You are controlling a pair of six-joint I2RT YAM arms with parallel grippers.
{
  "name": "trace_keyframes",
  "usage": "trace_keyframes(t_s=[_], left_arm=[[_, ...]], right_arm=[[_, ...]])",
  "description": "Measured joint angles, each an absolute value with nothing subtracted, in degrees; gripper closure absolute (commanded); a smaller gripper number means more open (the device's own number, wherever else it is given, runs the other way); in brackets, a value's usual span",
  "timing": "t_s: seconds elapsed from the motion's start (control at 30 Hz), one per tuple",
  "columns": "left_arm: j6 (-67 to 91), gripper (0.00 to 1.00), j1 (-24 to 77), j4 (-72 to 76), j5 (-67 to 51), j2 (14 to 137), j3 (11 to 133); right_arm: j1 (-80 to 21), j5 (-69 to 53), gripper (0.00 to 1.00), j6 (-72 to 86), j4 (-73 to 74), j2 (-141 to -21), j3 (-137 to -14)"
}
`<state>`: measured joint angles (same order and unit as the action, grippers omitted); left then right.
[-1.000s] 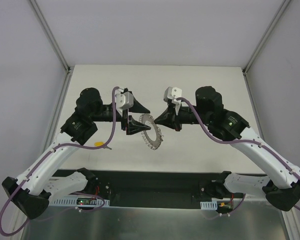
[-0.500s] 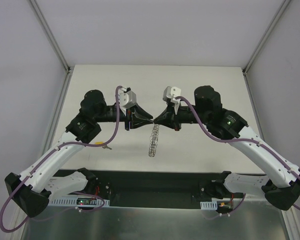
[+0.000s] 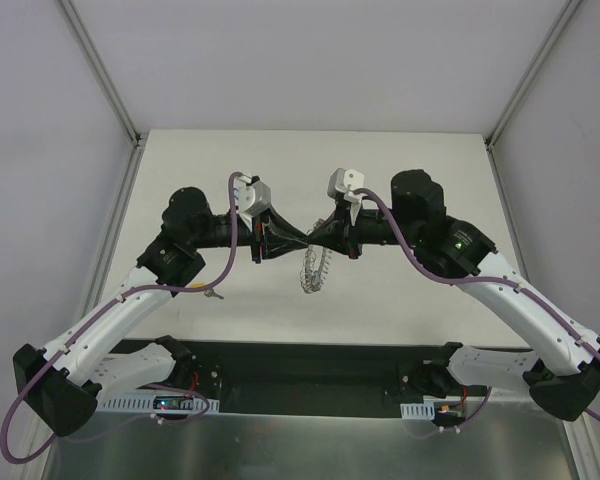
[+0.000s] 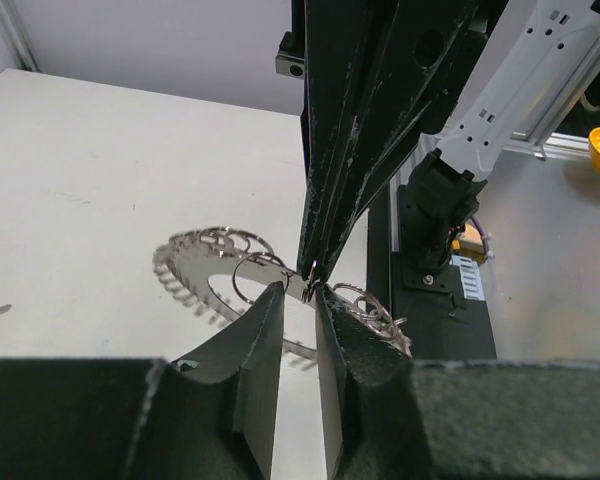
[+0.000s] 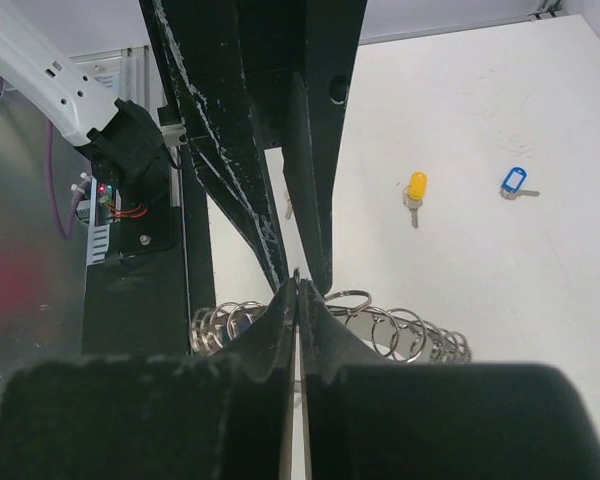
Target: Put the keys on the keyring
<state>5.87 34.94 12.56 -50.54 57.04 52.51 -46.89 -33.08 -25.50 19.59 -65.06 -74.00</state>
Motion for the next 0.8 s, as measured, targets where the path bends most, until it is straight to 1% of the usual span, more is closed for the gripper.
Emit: trace_keyframes(t_s=[0.03,0.1,0.17,0.2,0.4,0.43,0.47,0.5,0.53,0.57,0.63,0.67,0.7,0.73,0.8], left_arm=[[6.2,0.83,34.9,12.8,-50.6,57.0,52.5],[6.7,0.88,34.9,13.3,-50.7,57.0,52.5],[7.2,0.99,34.9,13.9,-51.0,57.1,52.4],[7.6,1.0,34.9,14.3,-51.2,57.1,52.4],[9.0,1.0,34.9,16.0,-51.9,57.5,51.7],[9.2,1.0,34.9,16.2,-51.9,57.5,51.6],[9.3,1.0,34.9,16.3,-51.9,57.5,51.6],[9.3,1.0,34.9,16.4,-51.8,57.5,51.5],[9.3,1.0,34.9,16.5,-51.4,57.4,51.4],[9.1,1.0,35.0,16.2,-50.7,57.3,51.2],[7.6,1.0,35.0,14.0,-48.9,57.2,50.9],[6.4,1.0,35.1,12.4,-47.5,57.1,50.9],[5.2,1.0,35.2,10.9,-46.1,56.9,50.7],[3.9,1.0,35.3,9.3,-44.5,56.7,50.4],[1.9,1.0,35.3,6.6,-41.7,56.1,49.5]], right_arm=[[-46.9,-33.1,0.99,-25.5,19.5,-65.1,-74.0],[-46.7,-33.2,0.99,-25.5,19.1,-65.1,-74.0],[-46.7,-33.3,0.99,-25.4,18.8,-65.1,-74.0],[-46.6,-33.3,0.99,-25.3,18.6,-65.1,-74.0],[-46.3,-33.7,0.99,-25.0,18.8,-65.1,-74.0],[-46.3,-33.7,0.96,-24.9,18.8,-65.1,-74.0],[-46.2,-33.7,0.7,-24.8,18.9,-65.1,-74.0],[-46.1,-33.7,0.57,-24.4,18.9,-65.1,-74.0],[-45.9,-33.6,0.48,-23.6,18.8,-65.1,-74.0],[-45.6,-33.3,0.35,-23.0,18.4,-65.1,-74.0],[-44.8,-32.8,0.23,-21.2,17.7,-65.1,-74.0],[-44.2,-32.3,0.1,-20.3,17.4,-65.2,-74.0],[-43.4,-31.6,0.02,-19.1,17.0,-65.1,-74.0],[-42.5,-30.8,0.04,-17.8,16.7,-65.1,-74.1],[-40.5,-28.3,0.04,-15.7,16.3,-65.1,-74.1]])
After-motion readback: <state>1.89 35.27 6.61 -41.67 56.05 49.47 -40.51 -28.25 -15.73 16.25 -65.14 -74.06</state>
